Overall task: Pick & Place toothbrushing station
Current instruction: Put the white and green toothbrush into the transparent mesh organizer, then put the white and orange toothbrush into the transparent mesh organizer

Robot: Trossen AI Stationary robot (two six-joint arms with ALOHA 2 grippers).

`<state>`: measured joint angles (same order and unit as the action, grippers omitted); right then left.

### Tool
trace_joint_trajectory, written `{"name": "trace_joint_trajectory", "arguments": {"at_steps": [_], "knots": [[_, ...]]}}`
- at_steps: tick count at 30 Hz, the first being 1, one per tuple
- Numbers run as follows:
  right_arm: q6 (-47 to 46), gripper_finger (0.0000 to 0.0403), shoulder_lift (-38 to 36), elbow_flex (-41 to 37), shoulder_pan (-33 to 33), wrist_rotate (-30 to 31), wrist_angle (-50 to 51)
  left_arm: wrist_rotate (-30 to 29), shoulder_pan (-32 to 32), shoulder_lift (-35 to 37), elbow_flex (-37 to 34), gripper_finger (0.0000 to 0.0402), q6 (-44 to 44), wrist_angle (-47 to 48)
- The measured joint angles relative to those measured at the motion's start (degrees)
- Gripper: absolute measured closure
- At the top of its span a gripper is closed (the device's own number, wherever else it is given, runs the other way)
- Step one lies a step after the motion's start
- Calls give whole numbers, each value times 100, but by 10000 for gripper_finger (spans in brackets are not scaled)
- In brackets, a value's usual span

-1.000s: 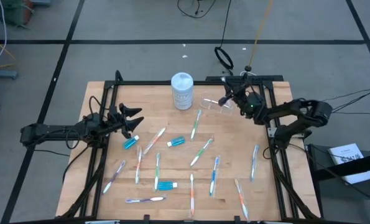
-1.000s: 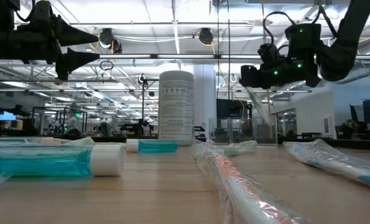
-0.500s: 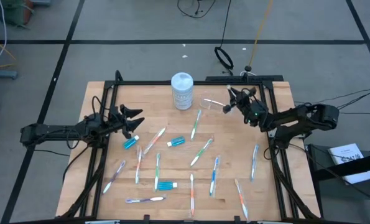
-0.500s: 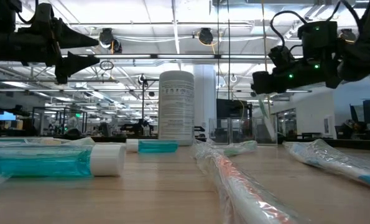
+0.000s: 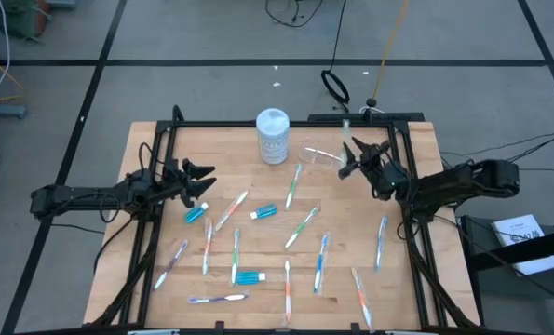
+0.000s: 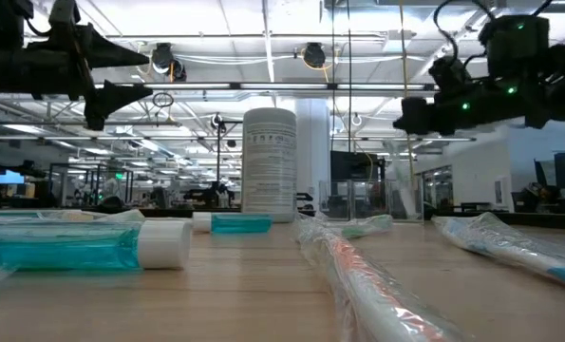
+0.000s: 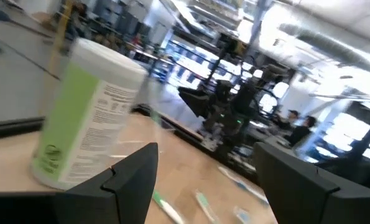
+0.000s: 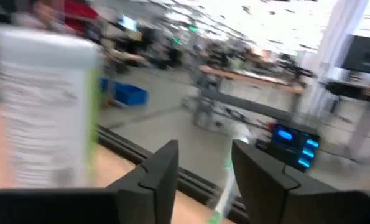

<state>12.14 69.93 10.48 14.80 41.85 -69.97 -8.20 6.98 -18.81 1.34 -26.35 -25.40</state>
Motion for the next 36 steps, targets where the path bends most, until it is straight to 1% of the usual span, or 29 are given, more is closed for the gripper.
{"name": "trace_joint_trajectory", "arguments": {"at_steps": [1,3,5,7,8,11,15,17,20,26,29,30,31,33,36], "knots": [[147,250,-101,0,-134,1,1,122,0,0,0,131,-68,-25],[753,244,-320,0,-411,83,32,266,-3,0,0,131,-237,-89],[1366,242,-549,0,-716,424,48,352,-21,0,0,131,-345,-186],[1696,241,-759,0,-996,827,73,407,-92,0,2,131,-387,-268],[1726,241,-864,0,-1132,948,152,419,-134,0,2,131,-385,-310],[1457,243,-1130,15,-1502,882,628,384,-265,-59,4,131,-378,-607],[800,245,-1246,239,-1864,622,1819,356,-421,-326,39,131,-256,-972],[581,245,-1190,413,-1964,551,2399,294,-485,-531,233,131,-214,-821],[351,245,-1028,655,-1980,447,2966,154,-552,-968,785,131,-118,19],[-106,245,-743,743,-1977,438,3000,-346,-640,-2258,2255,131,-139,2630],[-276,245,-715,743,-1976,436,3003,-380,-702,-2968,2763,131,-222,3543],[-295,245,-717,743,-1977,436,2994,-327,-738,-3187,2880,131,-126,3775],[-314,245,-717,743,-1982,436,2996,-189,-790,-3392,2969,131,166,4025],[-373,245,-715,743,-1984,435,3002,126,-961,-3777,3088,131,1028,4402],[-419,245,-717,743,-1984,434,3038,181,-1208,-4263,3209,131,2318,4697]]}}
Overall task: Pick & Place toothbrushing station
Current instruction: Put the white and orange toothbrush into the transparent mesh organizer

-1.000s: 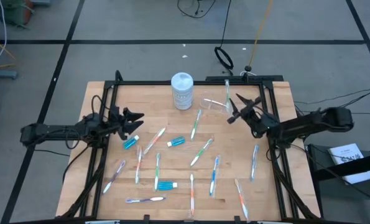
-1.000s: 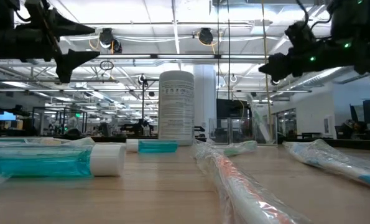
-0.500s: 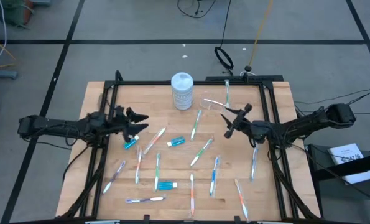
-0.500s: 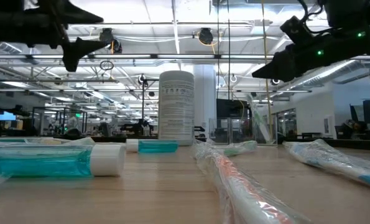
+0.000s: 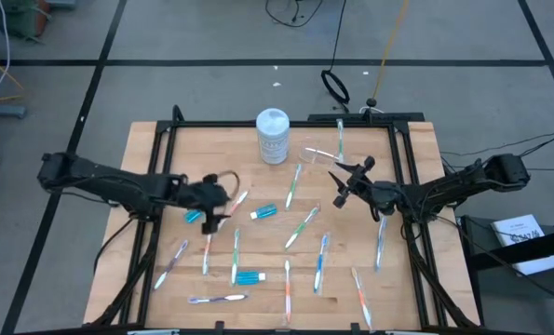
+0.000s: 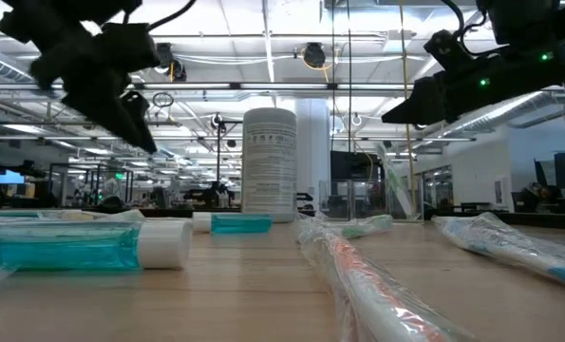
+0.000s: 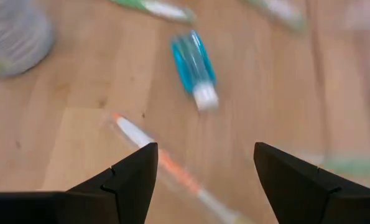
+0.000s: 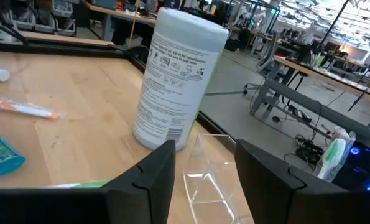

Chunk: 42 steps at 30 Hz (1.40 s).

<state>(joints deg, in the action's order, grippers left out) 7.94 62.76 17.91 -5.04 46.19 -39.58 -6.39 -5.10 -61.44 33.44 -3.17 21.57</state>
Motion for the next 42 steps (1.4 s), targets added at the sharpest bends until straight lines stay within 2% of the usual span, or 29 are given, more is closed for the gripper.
{"name": "trace_joint_trajectory", "arguments": {"at_steps": [5,11,17,20,22,24,32,36,39,42], "knots": [[-4,245,0,0,0,-171,107,-270,-441,-618,341,131,2743,790],[7,245,0,0,4,-449,86,-874,-718,-1385,567,131,5951,1737],[13,245,0,0,4,-448,84,-2014,-755,-2095,568,131,8238,1285],[20,245,0,0,4,-450,85,-2217,-757,-2292,570,131,8885,809],[20,245,0,0,4,-449,84,-2122,-786,-2349,576,131,9309,663],[20,245,0,0,4,-450,86,-1857,-828,-2381,579,131,9567,670],[22,245,0,0,4,-449,223,-695,-975,-2394,576,131,9585,675],[22,245,0,0,4,-448,215,-608,-951,-2547,593,134,9223,617],[20,245,0,0,4,-449,215,-621,-951,-2661,592,158,8929,585],[21,245,0,0,4,-450,214,-638,-949,-2707,590,202,8642,611]]}}
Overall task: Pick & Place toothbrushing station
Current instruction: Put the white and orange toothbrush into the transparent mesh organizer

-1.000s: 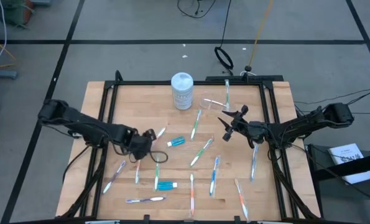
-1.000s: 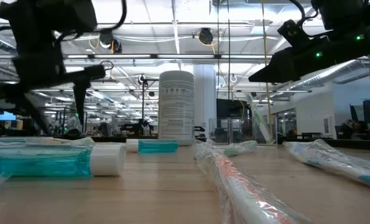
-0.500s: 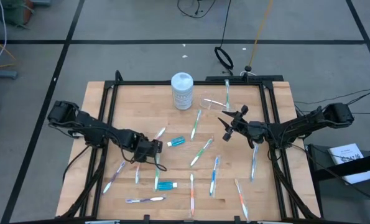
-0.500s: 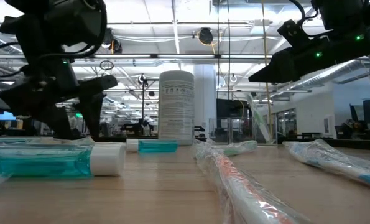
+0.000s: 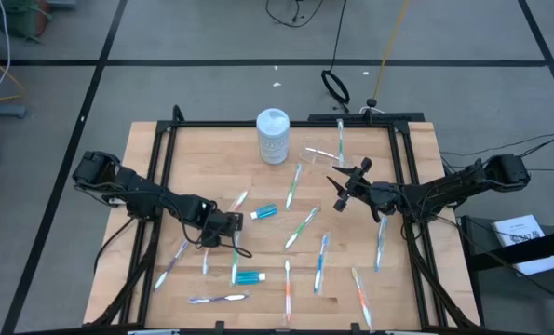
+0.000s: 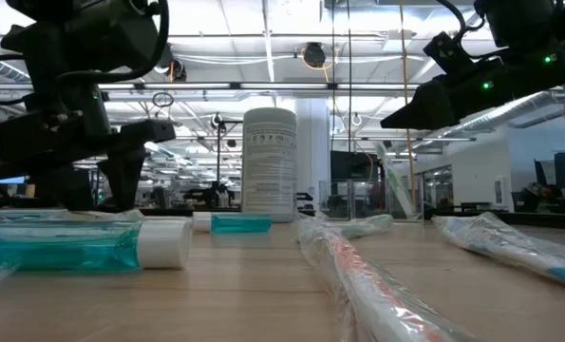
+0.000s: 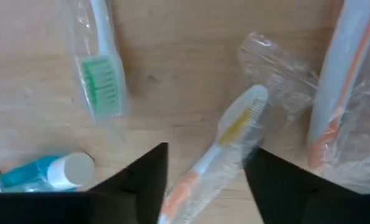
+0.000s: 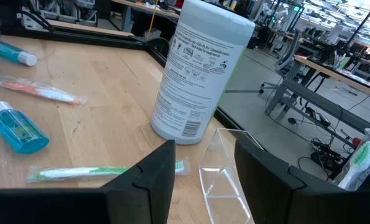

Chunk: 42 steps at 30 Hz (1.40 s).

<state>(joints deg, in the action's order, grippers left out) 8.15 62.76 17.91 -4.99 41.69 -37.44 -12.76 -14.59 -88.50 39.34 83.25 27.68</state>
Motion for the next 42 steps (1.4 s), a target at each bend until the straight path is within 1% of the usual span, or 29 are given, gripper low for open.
{"name": "trace_joint_trajectory", "arguments": {"at_steps": [7,10,14,16,19,21,23,25,27,29,31,34,37,40,42], "knots": [[-1,245,0,0,0,0,1,-18,4,63,-16,314,-568,-73],[-29,245,0,0,0,0,-2,-40,4,113,-2,350,-648,-91],[-163,245,0,0,0,0,-1,-138,-10,195,160,388,-747,-200],[-161,245,0,0,0,0,-1,-244,-15,275,339,397,-802,-176],[-159,245,0,0,0,0,-1,-376,-8,358,739,392,-1102,-126],[-156,245,0,0,0,0,-35,-537,35,411,1099,391,-1475,-155],[-154,245,0,0,0,0,-56,-699,106,410,1452,397,-2099,-340],[-154,245,0,0,0,0,-45,-818,223,408,1758,398,-3002,-878],[-154,245,0,0,0,8,-48,-896,390,412,1996,393,-4034,-1822],[-153,245,0,0,4,9,-47,-915,582,415,2143,391,-4814,-2775],[-152,245,0,0,4,11,-47,-730,796,415,2228,396,-5267,-3689],[-152,245,0,0,4,11,-47,-101,1175,415,2235,398,-6036,-5000],[-152,245,0,0,4,16,-47,436,1538,295,2244,391,-6963,-5946],[-149,245,0,0,5,23,-67,486,1796,-18,2240,390,-7633,-6467],[-148,245,0,-2,22,49,-86,314,1893,-365,2240,397,-7880,-6862]]}}
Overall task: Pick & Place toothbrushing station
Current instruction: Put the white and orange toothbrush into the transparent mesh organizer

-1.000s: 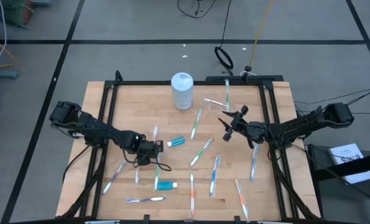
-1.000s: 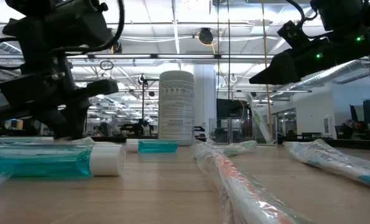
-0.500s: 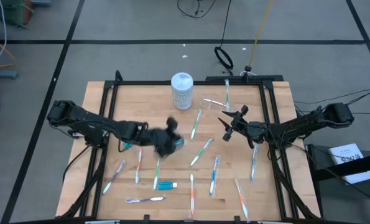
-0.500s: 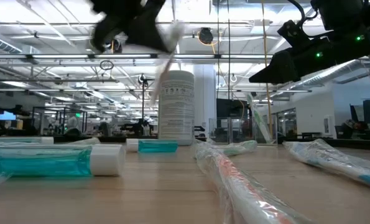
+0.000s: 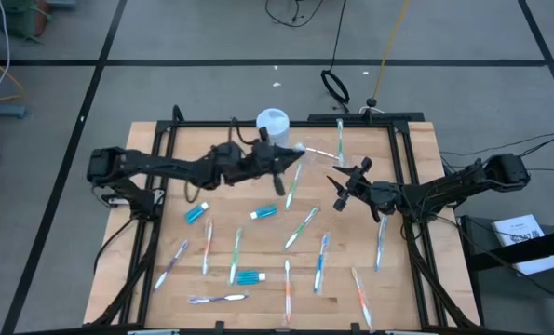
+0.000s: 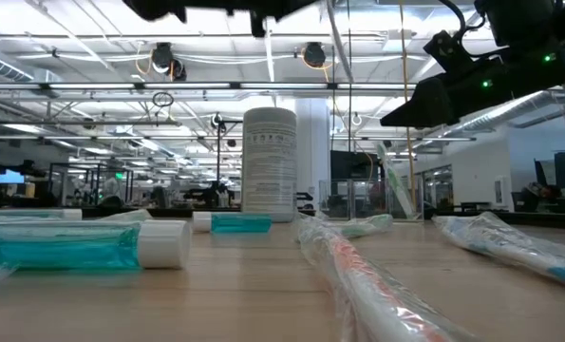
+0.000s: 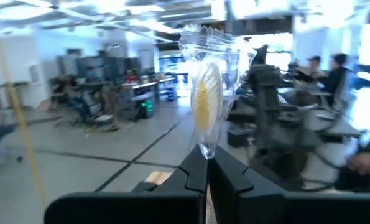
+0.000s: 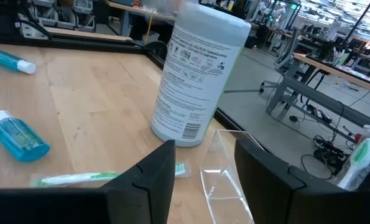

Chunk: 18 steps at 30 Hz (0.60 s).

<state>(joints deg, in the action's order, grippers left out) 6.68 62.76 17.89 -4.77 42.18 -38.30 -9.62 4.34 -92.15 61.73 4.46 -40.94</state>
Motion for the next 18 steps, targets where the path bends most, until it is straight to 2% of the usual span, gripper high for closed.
{"name": "trace_joint_trajectory", "arguments": {"at_steps": [3,6,8,13,18], "knots": [[-2,245,0,0,69,1,-74,-525,23,-680,-2,396,323,-882],[-2,245,0,0,113,1,-63,-1553,-45,-1344,1,394,1262,-2030],[-2,245,0,0,110,-1,-54,-2066,-43,-1723,40,398,1457,-2611],[-2,245,0,0,109,-1,-53,-2054,278,-2568,294,396,1013,-2908],[-2,245,0,0,109,-3,-49,-2116,450,-3026,598,399,1155,-2928]]}}
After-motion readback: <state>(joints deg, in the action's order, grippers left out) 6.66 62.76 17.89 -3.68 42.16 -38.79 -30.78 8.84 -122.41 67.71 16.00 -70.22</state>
